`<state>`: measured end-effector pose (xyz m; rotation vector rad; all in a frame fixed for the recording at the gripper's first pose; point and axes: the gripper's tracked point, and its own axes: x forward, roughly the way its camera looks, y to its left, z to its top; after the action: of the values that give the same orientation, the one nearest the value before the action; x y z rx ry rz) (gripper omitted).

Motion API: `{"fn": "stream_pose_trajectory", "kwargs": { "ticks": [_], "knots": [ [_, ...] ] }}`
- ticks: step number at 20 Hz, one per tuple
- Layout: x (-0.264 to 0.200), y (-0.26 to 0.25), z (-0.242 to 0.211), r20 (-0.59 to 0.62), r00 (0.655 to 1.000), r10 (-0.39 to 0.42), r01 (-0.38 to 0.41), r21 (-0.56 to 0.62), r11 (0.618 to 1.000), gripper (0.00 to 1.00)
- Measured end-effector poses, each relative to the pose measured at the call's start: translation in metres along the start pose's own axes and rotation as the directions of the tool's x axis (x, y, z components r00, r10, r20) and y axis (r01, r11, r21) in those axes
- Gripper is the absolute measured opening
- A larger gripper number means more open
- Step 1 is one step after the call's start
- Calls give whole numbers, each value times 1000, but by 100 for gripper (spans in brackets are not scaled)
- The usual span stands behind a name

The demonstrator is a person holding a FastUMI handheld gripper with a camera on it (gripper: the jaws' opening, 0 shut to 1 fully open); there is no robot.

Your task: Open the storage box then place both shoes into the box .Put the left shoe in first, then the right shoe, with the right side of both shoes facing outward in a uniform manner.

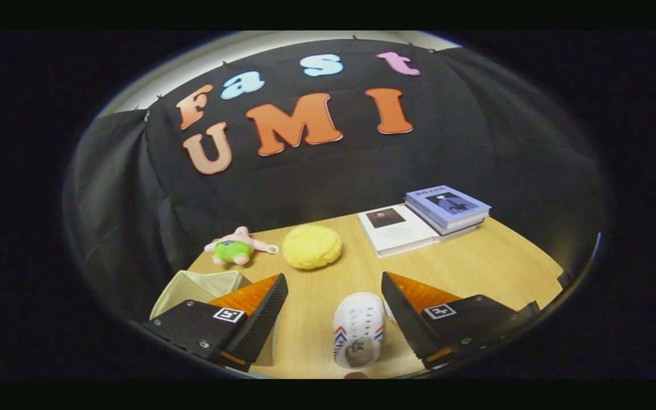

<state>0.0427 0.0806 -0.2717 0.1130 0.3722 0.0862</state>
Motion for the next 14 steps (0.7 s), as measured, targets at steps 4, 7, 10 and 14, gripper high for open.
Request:
{"fn": "stream_pose_trajectory", "kwargs": {
  "ticks": [4,7,10,14],
  "knots": [
    [5,-38,-35,-40,997,-69,69,-6,998,99],
    [7,-51,-70,-95,992,-84,82,-32,996,97],
    [9,-54,-101,-154,985,-74,68,-44,997,88],
    [15,-53,-131,-215,975,-64,58,-36,998,79]
  ]
}}
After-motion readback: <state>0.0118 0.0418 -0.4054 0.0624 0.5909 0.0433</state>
